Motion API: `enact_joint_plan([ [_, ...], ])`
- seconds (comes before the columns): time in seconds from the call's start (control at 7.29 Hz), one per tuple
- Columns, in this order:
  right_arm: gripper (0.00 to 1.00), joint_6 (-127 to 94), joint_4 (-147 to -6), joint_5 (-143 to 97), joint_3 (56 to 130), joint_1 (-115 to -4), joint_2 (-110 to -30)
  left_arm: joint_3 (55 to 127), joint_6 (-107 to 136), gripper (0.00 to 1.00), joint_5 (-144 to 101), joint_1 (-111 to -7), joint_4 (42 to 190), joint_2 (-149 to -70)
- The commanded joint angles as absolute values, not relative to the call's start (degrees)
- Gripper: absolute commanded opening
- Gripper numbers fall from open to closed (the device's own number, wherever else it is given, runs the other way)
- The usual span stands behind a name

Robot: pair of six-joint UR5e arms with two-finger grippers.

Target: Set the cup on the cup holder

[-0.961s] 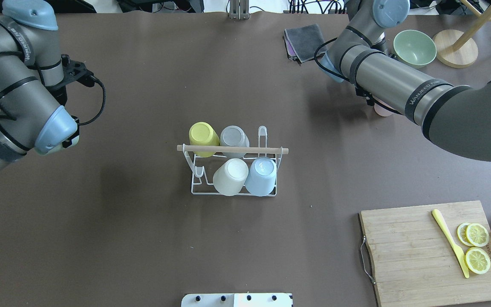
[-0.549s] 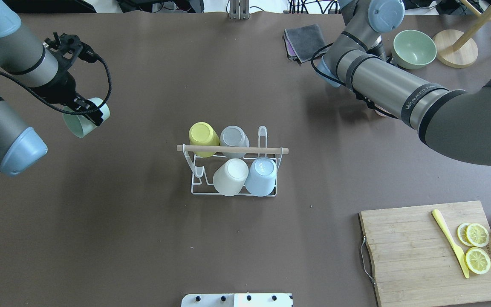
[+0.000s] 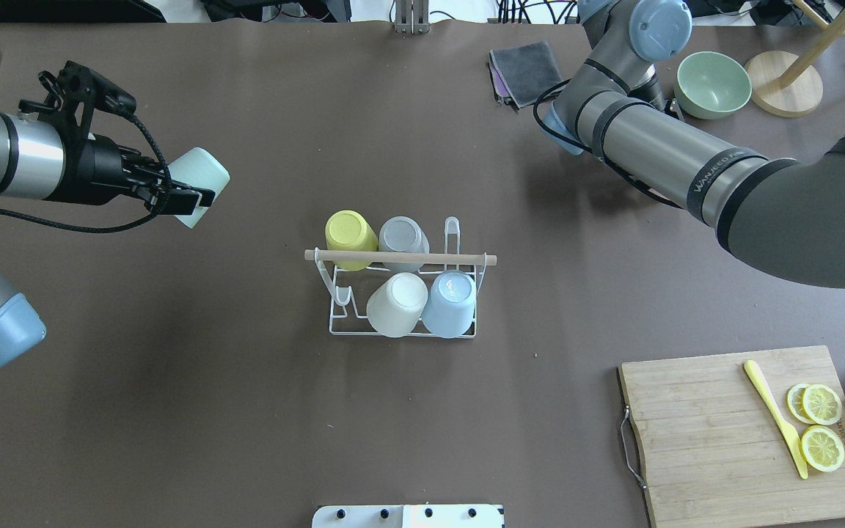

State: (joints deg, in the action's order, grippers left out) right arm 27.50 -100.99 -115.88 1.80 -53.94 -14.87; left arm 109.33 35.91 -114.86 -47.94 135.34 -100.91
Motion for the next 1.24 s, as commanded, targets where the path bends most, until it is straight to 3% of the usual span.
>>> enact_joint_plan([
  [0.0, 1.0, 27.78, -100.99, -115.66, 0.36, -53.79, -14.24, 110.04, 36.21, 0.22, -101.52, -41.79, 152.76, -97.74],
  [0.82, 1.0, 27.6, -101.07, -111.63, -1.93, -51.95, -12.92, 111.97, 29.1, 0.21, -53.77, -12.27, 163.92, -99.48],
  [1.1, 1.0, 27.95, -101.07, -109.6, -3.51, -51.86, -12.04, 111.97, 24.44, 0.21, -45.2, -7.66, 164.0, -100.97],
])
